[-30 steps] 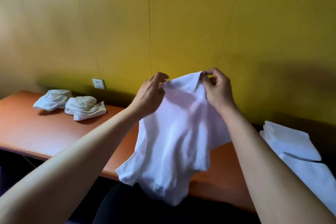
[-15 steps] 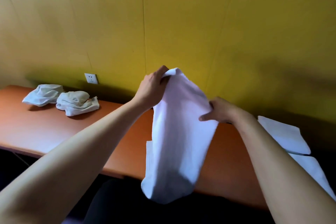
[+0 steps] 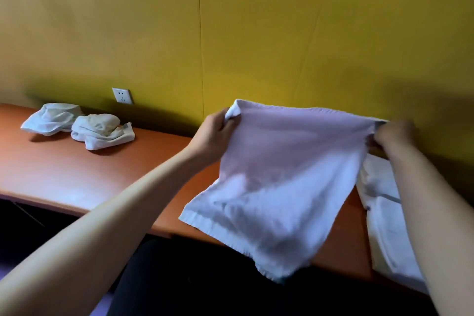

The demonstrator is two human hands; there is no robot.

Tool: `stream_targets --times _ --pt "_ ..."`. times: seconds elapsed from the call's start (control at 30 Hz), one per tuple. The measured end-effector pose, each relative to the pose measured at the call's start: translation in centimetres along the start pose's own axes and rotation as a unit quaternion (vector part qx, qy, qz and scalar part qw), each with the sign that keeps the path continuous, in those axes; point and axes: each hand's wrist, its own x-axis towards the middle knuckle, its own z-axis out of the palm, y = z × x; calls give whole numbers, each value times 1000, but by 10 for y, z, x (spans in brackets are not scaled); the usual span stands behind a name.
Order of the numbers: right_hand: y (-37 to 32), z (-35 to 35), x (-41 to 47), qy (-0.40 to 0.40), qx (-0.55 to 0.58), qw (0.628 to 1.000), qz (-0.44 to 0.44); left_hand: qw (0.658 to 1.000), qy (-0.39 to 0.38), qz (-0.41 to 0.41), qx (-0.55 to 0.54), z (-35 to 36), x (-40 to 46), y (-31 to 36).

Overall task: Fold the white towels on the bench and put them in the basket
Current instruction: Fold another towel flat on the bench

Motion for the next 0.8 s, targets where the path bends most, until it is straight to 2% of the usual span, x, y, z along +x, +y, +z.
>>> stream_targets --times 0.07,0.13,0.23,0.3,0.37,0.47,0.7,0.8 --pt "-31 -12 1 71 165 983 -37 991 -18 -43 -125 17 -14 10" --pt "-73 -11 4 107 265 951 -117 964 -10 -102 -247 24 -22 20" --pt "-128 26 58 108 263 927 -245 948 44 -139 -282 19 -25 10" --pt "-150 78 98 84 239 928 -272 952 69 -157 -254 14 -31 -8" --pt "-164 134 87 32 205 940 -272 950 90 -185 -235 12 -43 -32" --pt "-168 196 -9 -46 165 957 -236 937 115 -256 -208 12 -64 -80" --pt "-99 385 -84 -194 119 957 -178 859 186 -439 -184 -3 -101 -211" --pt "-77 445 -107 -232 114 950 -175 851 211 -455 -152 -18 -112 -247"
